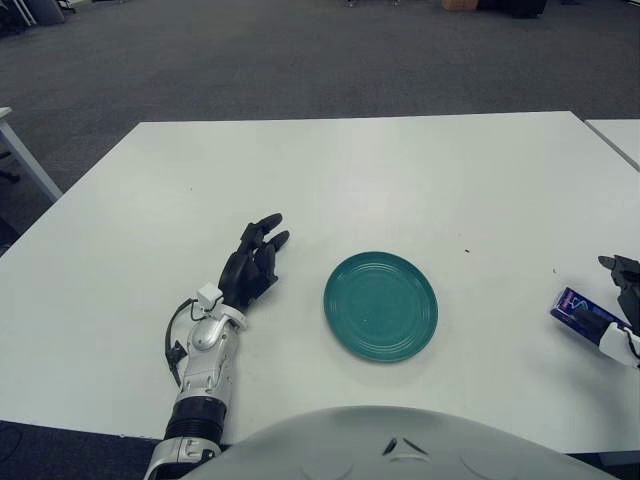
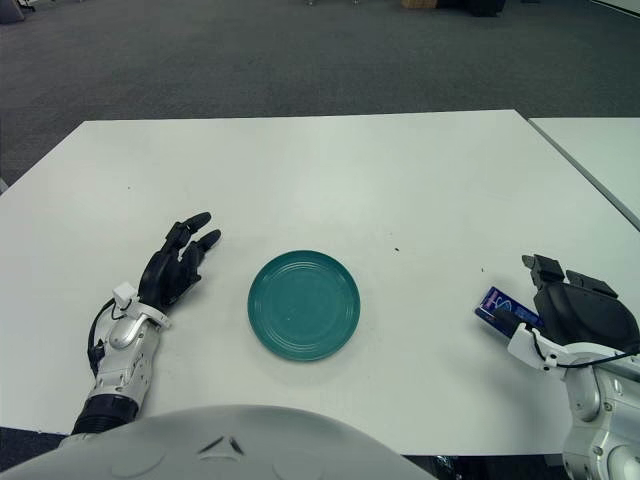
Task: Put the gum into the plate.
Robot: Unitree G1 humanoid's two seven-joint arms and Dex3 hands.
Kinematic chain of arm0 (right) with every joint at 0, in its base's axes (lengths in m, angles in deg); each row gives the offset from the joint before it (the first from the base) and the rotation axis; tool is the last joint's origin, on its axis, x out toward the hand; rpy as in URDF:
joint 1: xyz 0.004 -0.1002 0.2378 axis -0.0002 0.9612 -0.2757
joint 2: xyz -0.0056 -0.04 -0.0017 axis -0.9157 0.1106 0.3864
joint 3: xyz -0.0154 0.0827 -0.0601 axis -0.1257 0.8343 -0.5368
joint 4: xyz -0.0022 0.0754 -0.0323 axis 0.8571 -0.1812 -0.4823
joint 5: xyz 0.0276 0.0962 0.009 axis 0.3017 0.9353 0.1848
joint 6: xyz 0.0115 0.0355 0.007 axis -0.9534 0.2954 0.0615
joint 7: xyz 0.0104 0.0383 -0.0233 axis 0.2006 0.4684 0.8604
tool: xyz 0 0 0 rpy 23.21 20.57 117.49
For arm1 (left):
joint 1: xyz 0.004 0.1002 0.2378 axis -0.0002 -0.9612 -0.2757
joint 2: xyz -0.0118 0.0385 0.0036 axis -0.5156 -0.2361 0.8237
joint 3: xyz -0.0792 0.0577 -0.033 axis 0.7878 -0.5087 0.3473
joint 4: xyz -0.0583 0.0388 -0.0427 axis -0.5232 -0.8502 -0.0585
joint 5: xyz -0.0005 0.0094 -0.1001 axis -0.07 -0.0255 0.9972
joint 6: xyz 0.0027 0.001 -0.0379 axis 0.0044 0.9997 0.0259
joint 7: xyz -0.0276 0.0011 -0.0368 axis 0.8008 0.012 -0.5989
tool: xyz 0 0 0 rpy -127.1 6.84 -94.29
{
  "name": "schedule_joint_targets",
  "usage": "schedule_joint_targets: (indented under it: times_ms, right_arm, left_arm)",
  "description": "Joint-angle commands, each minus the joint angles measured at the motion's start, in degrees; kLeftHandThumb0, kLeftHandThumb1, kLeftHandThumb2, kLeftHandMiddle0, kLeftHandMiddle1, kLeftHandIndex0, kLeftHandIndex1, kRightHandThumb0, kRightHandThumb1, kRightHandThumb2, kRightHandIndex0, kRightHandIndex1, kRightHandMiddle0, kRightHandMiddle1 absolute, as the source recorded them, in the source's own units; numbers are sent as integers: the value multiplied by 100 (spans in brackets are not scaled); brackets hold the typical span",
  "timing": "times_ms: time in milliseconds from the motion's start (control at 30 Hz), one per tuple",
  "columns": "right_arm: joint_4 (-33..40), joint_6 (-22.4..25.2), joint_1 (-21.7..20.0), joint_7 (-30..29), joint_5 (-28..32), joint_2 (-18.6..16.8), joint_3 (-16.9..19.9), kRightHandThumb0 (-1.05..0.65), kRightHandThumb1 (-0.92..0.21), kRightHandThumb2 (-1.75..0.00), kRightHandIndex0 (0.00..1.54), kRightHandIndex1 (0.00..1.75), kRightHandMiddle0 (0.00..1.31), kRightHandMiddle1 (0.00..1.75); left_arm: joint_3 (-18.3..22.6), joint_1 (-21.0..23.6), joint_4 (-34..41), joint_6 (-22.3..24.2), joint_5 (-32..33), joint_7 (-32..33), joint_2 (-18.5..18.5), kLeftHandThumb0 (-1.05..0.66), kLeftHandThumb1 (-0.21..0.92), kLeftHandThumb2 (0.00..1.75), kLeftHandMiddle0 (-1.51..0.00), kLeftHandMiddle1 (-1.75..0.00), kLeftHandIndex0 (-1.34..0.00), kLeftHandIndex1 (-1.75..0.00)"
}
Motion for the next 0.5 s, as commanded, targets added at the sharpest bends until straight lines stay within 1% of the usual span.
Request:
schedule_joint_targets:
  times_ms: [0, 167, 267, 467]
  right_arm:
    - [-74, 62, 864, -125, -188, -431, -362, -105, -92, -86, 26, 4, 0, 46]
    - [-120, 178, 880, -187, -363, -504, -627, -105, -92, -86, 27, 4, 0, 47]
    - [-241, 270, 896, -291, -527, -617, -948, -105, -92, -86, 28, 4, 0, 48]
    - [-367, 425, 877, -392, -517, -595, -1184, -105, -92, -84, 28, 4, 0, 49]
  left_arm:
    - [-37, -188, -80, 524, -69, 163, -48, -88, 92, 76, -17, -52, 0, -72]
    - [-33, -198, -12, 650, -65, 177, -51, -88, 92, 77, -18, -52, 0, -73]
    - [-30, -194, 12, 729, -51, 176, -59, -89, 92, 76, -17, -52, 0, -74]
    - [-34, -235, 124, 800, -70, 219, -51, -89, 92, 75, -17, -51, 0, -75]
